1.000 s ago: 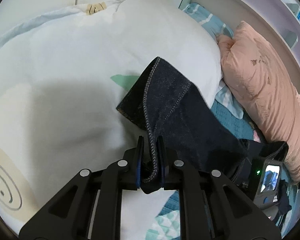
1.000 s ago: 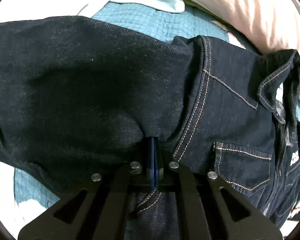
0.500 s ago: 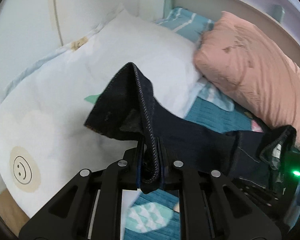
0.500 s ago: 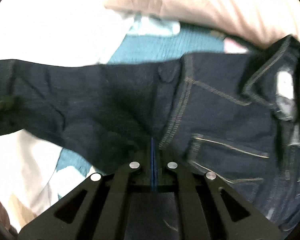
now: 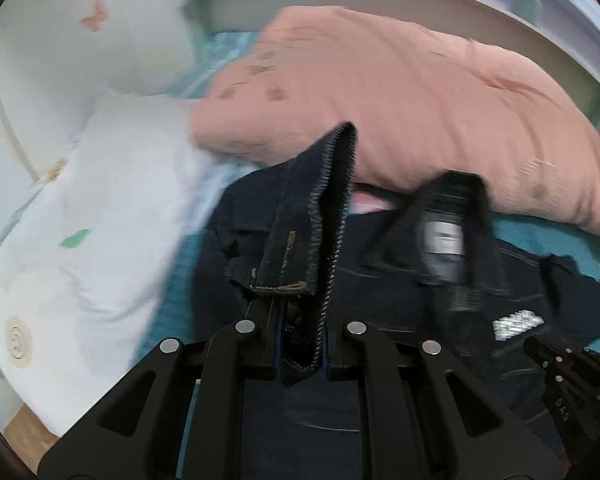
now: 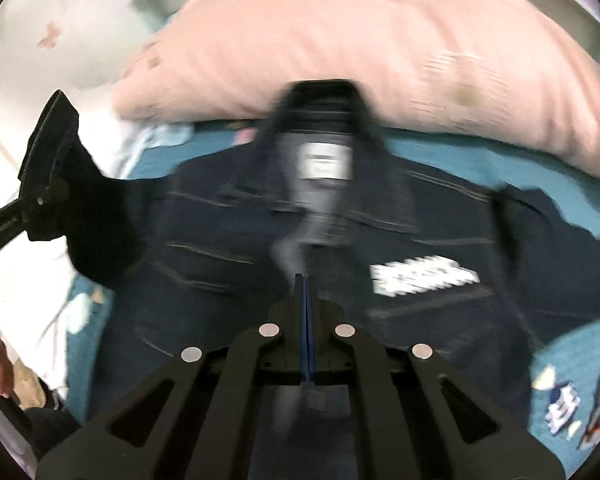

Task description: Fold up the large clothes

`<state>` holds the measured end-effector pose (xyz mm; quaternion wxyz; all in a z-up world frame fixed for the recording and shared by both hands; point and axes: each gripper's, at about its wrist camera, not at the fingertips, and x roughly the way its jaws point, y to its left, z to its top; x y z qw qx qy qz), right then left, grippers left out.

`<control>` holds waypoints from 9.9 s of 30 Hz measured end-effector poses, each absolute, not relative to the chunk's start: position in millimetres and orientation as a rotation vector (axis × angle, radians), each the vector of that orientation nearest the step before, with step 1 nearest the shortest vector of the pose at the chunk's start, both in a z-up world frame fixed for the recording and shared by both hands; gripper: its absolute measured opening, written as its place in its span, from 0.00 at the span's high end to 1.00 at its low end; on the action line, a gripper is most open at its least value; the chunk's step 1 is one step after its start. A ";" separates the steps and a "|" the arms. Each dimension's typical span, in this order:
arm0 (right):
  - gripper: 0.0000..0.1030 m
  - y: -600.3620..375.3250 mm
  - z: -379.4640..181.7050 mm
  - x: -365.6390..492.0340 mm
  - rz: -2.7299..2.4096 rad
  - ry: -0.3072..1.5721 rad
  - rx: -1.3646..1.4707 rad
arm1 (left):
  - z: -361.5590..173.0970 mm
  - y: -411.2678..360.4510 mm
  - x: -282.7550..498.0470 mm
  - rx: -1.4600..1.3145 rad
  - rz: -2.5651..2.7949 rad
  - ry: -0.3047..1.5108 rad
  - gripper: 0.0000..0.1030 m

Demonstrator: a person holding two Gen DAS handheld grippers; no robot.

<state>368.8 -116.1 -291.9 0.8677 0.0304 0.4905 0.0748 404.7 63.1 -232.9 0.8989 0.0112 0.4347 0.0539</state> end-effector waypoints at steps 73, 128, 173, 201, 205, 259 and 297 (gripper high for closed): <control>0.98 -197.6 -352.0 471.6 -0.012 1.217 0.408 | -386.7 91.4 448.7 -0.067 -0.010 1.147 0.67; 1.00 -157.3 -395.7 405.9 -0.100 1.300 0.334 | -390.4 99.7 447.1 -0.047 -0.032 1.161 0.81; 0.16 -502.8 -290.7 293.7 -0.346 1.043 0.507 | -347.3 -223.2 470.8 -0.015 -0.334 1.216 0.13; 0.50 -579.8 -349.1 338.9 -0.413 1.066 0.912 | -419.1 -282.7 502.8 0.167 -0.326 1.354 0.60; 0.94 -583.7 -367.9 346.2 -0.384 1.071 0.957 | -418.4 -286.2 499.3 0.169 -0.328 1.348 0.60; 0.95 -132.6 -224.8 397.8 0.254 0.991 0.343 | -259.7 81.2 428.6 -0.020 -0.027 1.097 0.27; 0.99 -203.5 -333.7 393.0 0.033 1.323 0.250 | -341.0 47.8 471.7 0.004 -0.113 1.163 0.22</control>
